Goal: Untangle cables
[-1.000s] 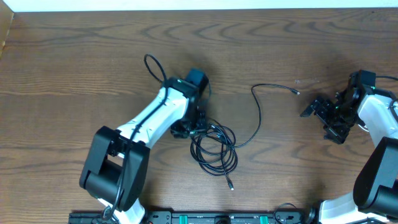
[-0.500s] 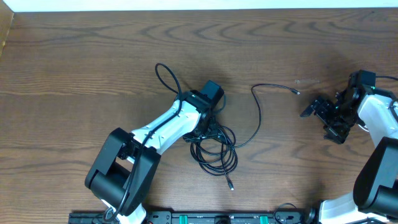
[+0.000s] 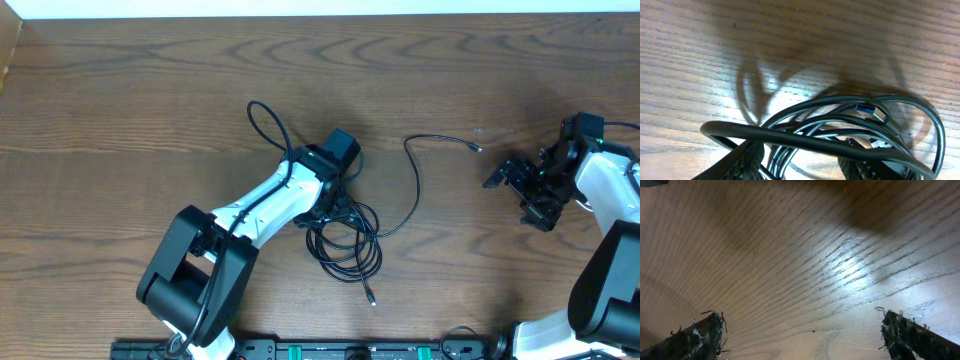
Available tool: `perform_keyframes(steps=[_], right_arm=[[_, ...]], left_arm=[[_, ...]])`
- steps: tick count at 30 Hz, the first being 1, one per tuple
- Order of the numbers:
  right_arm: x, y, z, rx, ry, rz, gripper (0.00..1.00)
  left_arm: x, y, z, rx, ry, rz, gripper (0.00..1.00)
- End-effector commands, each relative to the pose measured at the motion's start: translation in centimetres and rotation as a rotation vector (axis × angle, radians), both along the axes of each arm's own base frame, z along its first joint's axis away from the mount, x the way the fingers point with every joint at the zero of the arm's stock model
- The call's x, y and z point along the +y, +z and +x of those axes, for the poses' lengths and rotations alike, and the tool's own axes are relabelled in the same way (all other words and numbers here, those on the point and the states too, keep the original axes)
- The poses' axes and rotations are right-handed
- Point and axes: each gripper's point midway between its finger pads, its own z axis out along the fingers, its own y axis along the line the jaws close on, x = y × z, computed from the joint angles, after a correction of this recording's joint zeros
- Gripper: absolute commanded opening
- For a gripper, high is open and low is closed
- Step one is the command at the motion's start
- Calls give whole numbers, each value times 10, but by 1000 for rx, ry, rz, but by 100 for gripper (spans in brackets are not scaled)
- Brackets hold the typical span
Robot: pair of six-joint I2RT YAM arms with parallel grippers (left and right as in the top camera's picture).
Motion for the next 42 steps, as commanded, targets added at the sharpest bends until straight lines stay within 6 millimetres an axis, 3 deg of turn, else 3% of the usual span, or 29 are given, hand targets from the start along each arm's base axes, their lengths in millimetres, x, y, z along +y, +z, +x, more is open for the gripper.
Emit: perform_keyframes(steps=[1,7,10,12,13,31,39,42], right_arm=[[1,-2,-1,6,12,-4,99],[0,-2,-1,6,11,-3,99],[0,-2,-1,6,11,-4,99],[0,-2,-1,6,11,-4,99],[0,-2,-1,6,11,-4,99],[0,-2,0,3,11,-4,99],[-4,-1,14,-55,11,-20,99],[1,3,29,-127,15,12,99]], left_arm=[[7,-3,-3,6,6,34,54],[7,-3,-3,5,-13,34,51],[7,-3,-3,3,-14,33,34],[7,-3,-3,3,-23,34,11],[7,-3,-3,3,-35,34,8],[7,-3,-2,-4,-54,35,8],[7,-3,-2,-5,-54,35,8],[7,-3,-1,-5,-54,34,8]])
